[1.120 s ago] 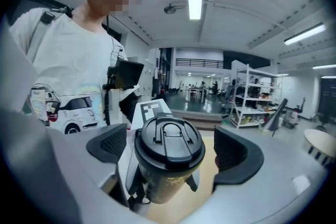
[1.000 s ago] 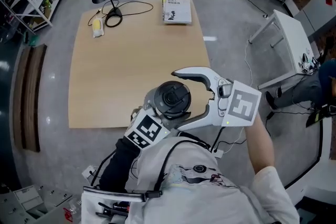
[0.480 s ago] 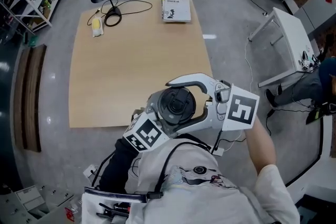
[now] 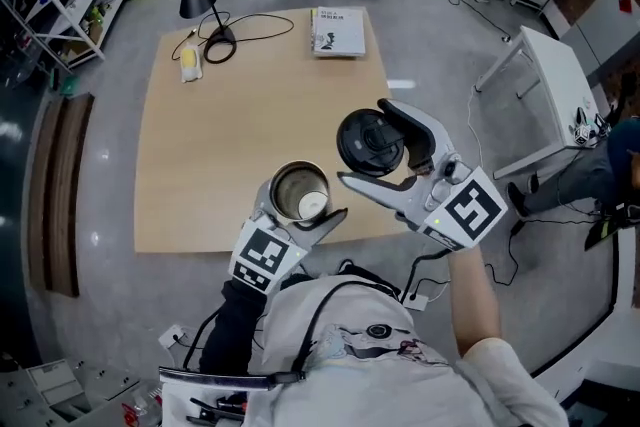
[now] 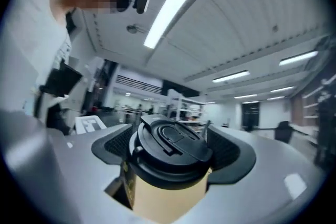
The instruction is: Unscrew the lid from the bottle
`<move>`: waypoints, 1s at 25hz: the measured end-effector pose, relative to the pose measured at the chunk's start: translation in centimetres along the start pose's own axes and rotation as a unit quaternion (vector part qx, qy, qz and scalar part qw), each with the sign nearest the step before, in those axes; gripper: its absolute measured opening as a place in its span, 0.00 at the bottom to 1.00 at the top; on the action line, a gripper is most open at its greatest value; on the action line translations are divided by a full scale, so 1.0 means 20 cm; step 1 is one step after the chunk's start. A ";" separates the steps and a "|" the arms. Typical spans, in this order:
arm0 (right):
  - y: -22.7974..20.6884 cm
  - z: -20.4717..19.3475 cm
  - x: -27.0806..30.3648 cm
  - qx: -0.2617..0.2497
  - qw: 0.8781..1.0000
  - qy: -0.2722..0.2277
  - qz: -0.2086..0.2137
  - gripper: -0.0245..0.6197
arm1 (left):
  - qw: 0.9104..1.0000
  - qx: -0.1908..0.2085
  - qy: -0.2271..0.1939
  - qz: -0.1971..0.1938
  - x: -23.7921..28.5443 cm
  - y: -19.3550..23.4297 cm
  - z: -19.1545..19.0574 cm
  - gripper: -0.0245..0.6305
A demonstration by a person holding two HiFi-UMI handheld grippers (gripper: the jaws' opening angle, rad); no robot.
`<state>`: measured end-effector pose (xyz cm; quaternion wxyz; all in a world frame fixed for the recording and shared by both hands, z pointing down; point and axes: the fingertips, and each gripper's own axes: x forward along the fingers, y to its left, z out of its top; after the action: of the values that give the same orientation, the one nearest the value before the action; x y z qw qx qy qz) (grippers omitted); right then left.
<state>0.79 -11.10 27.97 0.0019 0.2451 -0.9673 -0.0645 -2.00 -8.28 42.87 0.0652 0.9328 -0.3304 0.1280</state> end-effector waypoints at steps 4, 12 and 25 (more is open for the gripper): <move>-0.26 -0.19 -0.13 0.043 0.982 0.005 -0.184 0.73 | 0.978 -0.059 -0.012 0.199 -0.19 0.42 -0.01 0.67; -0.34 -0.33 -0.24 0.052 0.967 0.018 -0.247 0.73 | 0.943 -0.045 -0.022 0.330 -0.46 0.73 0.10 0.67; -0.36 -0.37 -0.21 0.030 0.965 0.045 -0.258 0.73 | 0.949 -0.033 -0.028 0.313 -0.42 0.73 0.14 0.67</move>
<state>8.20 -16.32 34.58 0.0218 0.4886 -0.8719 -0.0226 -17.10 -15.15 38.32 0.0434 0.7834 -0.6112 0.1044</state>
